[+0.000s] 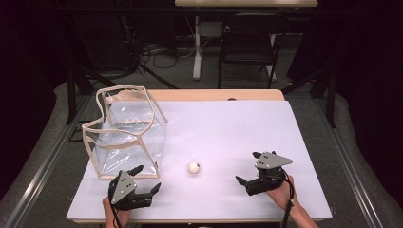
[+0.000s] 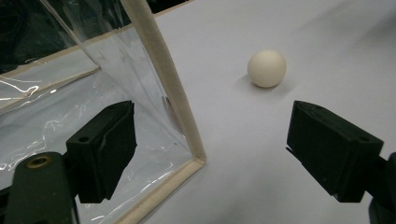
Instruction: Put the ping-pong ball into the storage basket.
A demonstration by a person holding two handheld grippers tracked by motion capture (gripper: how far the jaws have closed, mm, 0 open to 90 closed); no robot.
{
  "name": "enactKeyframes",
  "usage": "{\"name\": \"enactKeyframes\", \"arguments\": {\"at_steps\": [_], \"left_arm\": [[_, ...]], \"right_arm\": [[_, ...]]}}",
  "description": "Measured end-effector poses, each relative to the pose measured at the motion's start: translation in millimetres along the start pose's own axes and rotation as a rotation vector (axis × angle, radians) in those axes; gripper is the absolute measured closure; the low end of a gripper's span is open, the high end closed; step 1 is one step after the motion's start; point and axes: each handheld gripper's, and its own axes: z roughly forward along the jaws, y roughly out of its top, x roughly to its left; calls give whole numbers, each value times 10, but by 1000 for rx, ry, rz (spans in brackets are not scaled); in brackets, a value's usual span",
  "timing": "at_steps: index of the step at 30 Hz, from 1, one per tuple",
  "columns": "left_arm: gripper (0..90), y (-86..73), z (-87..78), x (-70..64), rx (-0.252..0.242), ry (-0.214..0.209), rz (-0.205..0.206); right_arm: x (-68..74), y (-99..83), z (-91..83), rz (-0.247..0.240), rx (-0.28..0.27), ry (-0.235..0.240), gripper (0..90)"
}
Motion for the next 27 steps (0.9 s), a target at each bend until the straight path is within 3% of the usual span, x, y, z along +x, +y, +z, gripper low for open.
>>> {"name": "enactKeyframes", "arguments": {"at_steps": [27], "left_arm": [[161,1,3,-5,-5,-2,6]], "right_arm": [[43,318,279,-31,33,47,0]]}}
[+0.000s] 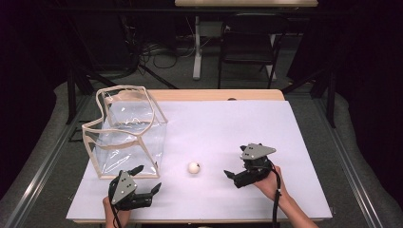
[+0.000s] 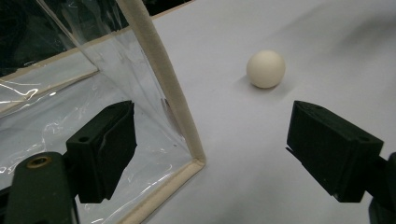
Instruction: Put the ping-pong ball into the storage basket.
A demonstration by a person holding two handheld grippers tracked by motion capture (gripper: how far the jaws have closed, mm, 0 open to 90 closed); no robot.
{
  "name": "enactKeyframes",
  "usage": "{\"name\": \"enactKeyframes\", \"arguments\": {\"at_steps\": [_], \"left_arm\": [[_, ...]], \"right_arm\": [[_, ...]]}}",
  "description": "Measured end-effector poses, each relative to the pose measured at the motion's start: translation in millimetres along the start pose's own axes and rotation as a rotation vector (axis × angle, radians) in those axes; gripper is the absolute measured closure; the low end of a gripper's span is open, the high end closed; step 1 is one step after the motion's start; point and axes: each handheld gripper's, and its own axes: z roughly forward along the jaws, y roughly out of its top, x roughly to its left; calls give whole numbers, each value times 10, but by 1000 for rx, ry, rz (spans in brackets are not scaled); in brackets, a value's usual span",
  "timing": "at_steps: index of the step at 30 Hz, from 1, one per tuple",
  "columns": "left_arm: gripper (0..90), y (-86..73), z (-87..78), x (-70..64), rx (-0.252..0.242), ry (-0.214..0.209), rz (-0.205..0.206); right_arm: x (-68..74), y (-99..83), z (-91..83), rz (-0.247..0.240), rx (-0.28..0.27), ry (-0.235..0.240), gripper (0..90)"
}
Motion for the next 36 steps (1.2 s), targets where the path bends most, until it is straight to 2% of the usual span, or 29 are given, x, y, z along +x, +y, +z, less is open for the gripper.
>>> {"name": "enactKeyframes", "arguments": {"at_steps": [36], "left_arm": [[161,-1,19,7,1,-5,6]], "right_arm": [[87,315,428,-15,31,81,0]]}}
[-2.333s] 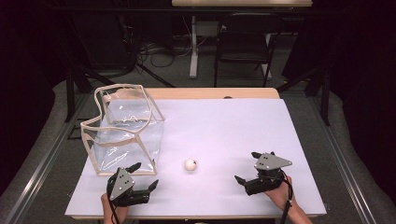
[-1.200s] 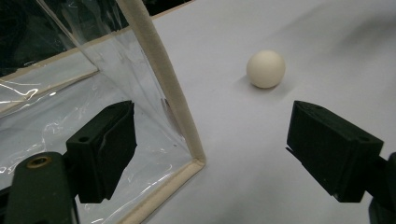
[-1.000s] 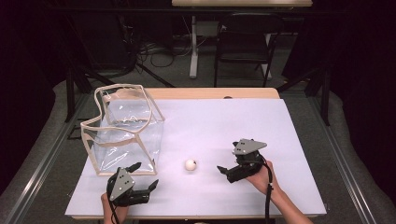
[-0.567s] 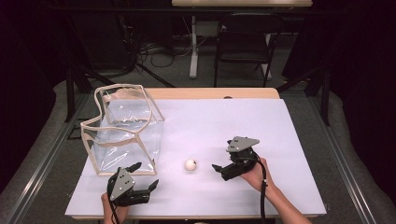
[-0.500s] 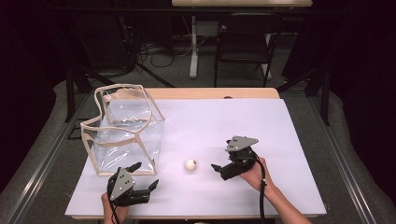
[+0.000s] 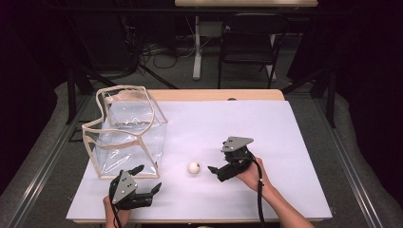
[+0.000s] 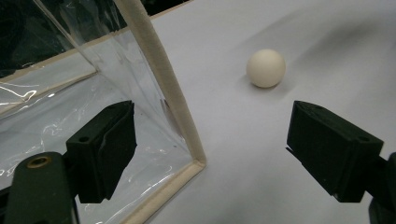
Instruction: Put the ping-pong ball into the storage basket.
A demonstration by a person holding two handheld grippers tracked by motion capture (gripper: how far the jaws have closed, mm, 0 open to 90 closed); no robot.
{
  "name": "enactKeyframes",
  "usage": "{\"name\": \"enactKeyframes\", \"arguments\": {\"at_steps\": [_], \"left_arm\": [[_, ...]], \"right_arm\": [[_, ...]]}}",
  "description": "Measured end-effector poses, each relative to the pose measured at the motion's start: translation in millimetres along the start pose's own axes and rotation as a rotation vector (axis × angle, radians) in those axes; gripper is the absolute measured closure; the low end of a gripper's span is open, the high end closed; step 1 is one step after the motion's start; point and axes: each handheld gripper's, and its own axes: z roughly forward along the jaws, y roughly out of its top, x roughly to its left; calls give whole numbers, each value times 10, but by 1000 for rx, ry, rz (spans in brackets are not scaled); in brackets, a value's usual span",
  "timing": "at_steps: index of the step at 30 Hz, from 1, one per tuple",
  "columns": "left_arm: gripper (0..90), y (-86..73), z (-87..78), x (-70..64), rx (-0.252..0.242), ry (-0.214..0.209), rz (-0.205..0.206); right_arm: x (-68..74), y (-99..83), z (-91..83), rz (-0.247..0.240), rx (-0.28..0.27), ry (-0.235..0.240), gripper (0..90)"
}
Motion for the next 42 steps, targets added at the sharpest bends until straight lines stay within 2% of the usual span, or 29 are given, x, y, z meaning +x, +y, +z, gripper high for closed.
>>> {"name": "enactKeyframes", "arguments": {"at_steps": [12,42], "left_arm": [[161,2,-6,3,-2,2,5],[161,0,-5,3,-1,0,6]], "right_arm": [[50,96,133,-12,3,25,0],[173,111,489,-24,47,67,0]]}}
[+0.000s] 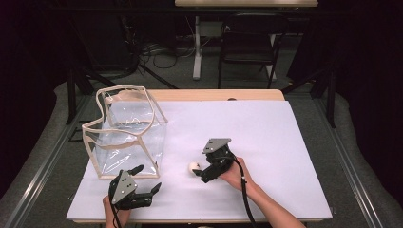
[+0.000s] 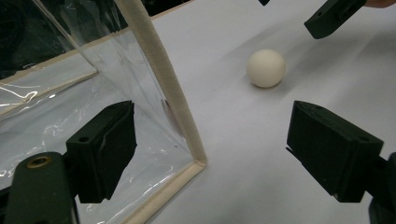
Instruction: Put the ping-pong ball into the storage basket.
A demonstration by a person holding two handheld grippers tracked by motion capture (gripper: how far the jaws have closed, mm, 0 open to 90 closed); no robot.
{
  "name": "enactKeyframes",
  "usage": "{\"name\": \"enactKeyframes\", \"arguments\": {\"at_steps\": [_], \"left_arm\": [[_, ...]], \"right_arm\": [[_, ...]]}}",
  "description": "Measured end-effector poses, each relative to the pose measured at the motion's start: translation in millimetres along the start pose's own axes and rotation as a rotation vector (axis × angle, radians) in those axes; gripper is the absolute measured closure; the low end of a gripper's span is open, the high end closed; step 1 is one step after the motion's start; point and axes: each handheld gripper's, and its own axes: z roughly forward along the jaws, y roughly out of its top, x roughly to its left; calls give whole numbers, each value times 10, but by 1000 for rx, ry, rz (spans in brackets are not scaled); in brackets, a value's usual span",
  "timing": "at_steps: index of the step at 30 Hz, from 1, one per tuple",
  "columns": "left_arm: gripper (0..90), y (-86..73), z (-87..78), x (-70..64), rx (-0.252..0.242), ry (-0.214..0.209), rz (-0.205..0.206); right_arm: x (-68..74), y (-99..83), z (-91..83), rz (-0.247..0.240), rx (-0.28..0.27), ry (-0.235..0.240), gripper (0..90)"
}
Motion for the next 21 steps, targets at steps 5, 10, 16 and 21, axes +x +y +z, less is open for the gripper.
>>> {"name": "enactKeyframes", "arguments": {"at_steps": [5,10,16,21], "left_arm": [[161,0,1,0,0,1,0],[161,0,-2,-1,-1,0,1],[161,0,2,0,-2,-2,3],[161,1,4,-1,-3,-4,3]], "right_arm": [[16,5,48,-5,-1,3,0],[39,-12,110,7,9,25,0],[61,-33,167,11,19,28,0],[70,-47,202,17,30,31,21]]}}
